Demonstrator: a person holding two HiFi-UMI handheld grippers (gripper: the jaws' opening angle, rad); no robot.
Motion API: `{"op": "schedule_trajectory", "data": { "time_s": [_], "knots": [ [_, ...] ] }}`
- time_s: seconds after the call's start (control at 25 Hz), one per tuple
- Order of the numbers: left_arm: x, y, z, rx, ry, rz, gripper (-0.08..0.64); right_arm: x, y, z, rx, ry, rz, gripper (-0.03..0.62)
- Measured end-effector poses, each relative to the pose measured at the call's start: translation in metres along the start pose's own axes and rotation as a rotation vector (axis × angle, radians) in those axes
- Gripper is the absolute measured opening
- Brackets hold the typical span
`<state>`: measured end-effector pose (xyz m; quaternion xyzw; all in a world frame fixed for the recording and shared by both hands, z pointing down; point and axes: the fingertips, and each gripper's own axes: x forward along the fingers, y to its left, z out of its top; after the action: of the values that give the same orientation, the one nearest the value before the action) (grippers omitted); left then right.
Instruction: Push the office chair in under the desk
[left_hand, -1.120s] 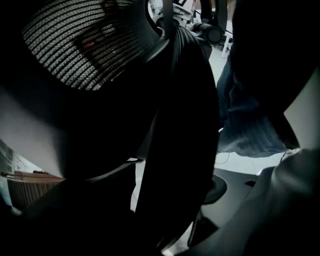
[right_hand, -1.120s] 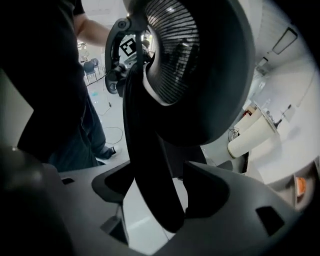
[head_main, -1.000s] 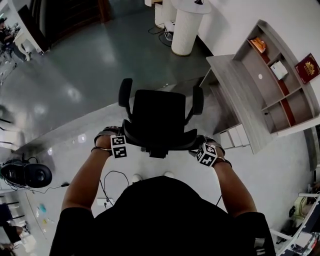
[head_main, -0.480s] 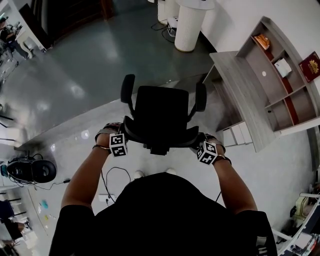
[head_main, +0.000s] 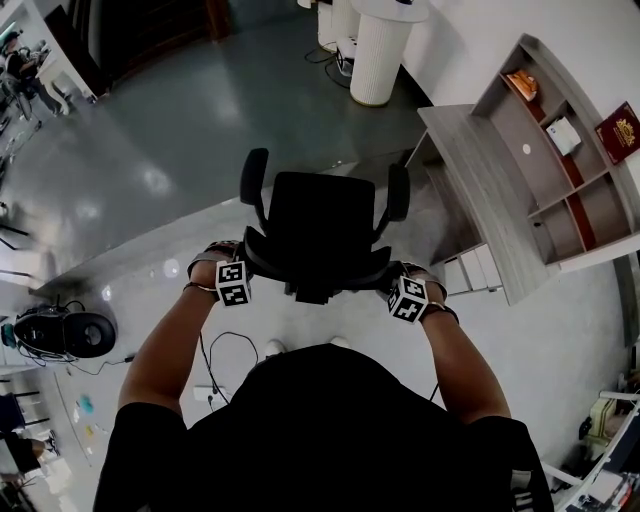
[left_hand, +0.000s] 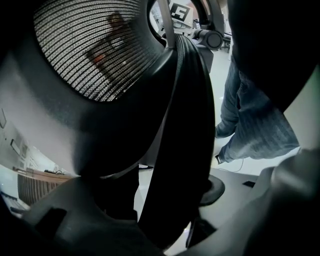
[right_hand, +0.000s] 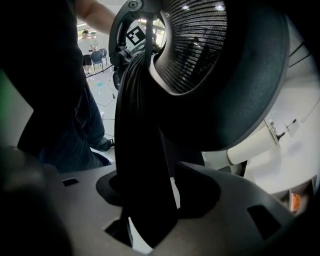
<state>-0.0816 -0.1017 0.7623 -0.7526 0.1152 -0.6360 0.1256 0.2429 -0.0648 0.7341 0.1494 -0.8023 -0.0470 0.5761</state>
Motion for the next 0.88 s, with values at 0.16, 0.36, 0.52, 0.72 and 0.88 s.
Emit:
{"op": "schedule_trajectory", "data": {
  "time_s": [0.16,0.36,0.52,0.72,0.88],
  "knots": [
    [0.0,-0.004,0.006,-0.017,0.009,0.003,0.282,-0.001,-0.001,-0.008,-0.023,0.004,0.014,0.218],
    [0.001,-0.008,0.013,-0.038,0.022,0.0,0.281,-0.001,-0.004,-0.017,-0.056,0.007,0.032,0.206],
    [0.004,-0.01,0.02,-0.048,0.027,0.005,0.278,-0.003,-0.01,-0.024,-0.086,-0.007,0.023,0.193],
    [0.001,-0.008,0.019,-0.045,0.021,0.013,0.275,-0.003,-0.009,-0.02,-0.104,-0.011,0.037,0.183],
    [-0.002,-0.006,0.023,-0.045,0.004,0.034,0.273,-0.004,-0.009,-0.022,-0.111,-0.008,0.039,0.176]
  ]
}}
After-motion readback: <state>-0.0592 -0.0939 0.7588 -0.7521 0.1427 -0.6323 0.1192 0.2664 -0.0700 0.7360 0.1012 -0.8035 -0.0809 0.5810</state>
